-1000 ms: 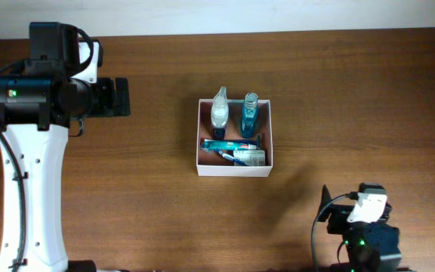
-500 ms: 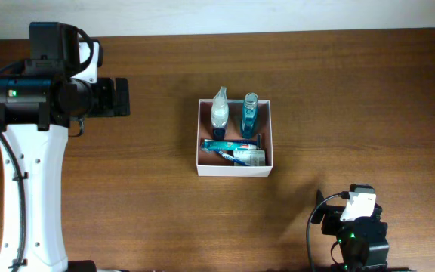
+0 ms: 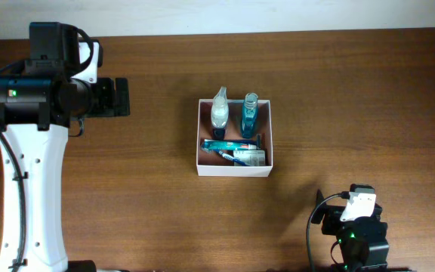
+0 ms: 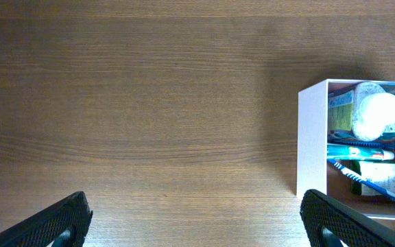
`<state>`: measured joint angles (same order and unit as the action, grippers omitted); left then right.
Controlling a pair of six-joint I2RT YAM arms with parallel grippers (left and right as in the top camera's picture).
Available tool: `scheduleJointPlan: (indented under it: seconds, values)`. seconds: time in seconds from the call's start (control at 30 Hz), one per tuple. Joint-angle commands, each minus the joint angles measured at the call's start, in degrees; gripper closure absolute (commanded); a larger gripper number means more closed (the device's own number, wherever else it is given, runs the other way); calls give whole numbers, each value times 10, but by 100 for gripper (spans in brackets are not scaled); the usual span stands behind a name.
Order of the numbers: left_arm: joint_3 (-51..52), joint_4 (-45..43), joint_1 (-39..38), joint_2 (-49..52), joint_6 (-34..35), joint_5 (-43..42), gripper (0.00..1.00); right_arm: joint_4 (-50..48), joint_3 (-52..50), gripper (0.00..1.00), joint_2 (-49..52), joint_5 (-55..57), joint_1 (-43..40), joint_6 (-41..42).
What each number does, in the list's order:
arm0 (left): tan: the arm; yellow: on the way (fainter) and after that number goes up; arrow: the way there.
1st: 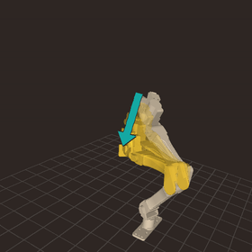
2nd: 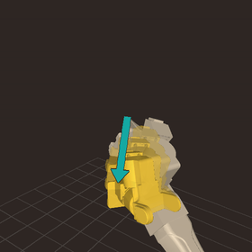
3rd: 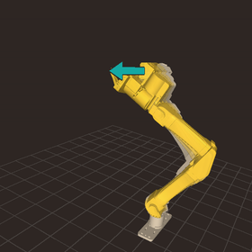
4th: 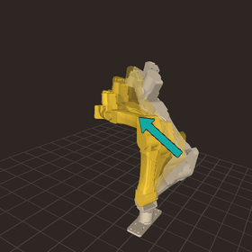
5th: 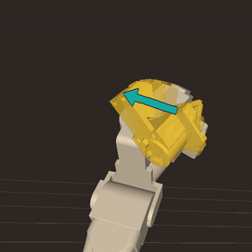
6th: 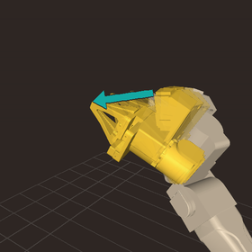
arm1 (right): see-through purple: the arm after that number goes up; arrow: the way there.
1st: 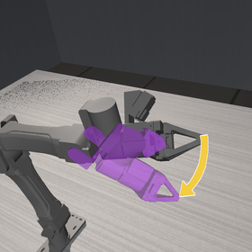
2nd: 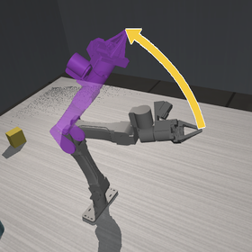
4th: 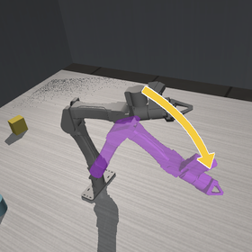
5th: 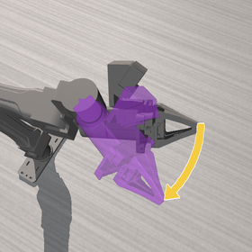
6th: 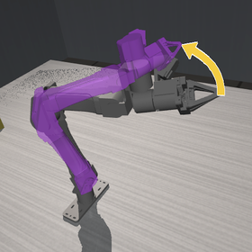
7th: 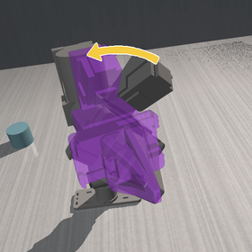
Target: Pack container
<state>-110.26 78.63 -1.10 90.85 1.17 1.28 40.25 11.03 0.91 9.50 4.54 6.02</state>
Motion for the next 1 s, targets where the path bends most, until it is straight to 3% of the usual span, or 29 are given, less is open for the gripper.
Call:
scheduleJointPlan:
  seconds: [0.0,0.1,0.23,0.37,0.53,0.67,0.97]
  values:
    - [6,7,-8,-49,3,16,0,0,-5,1,-7,-1,-5,5]
    - [45,-12,-28,-110,4,28,0,0,-5,1,-7,-1,-5,5]
    - [198,-145,-44,-223,3,29,0,0,-5,1,-7,-1,-5,5]
    - [442,-300,-14,-370,4,23,0,0,-5,1,-7,-1,-5,5]
    - [683,-410,19,-547,4,-29,0,0,-5,1,-7,-1,-5,5]
    - [837,-448,20,-689,6,-35,0,0,-5,1,-7,-1,-5,5]
    - [972,-461,20,-797,6,-35,0,0,-5,1,-7,-1,-5,5]
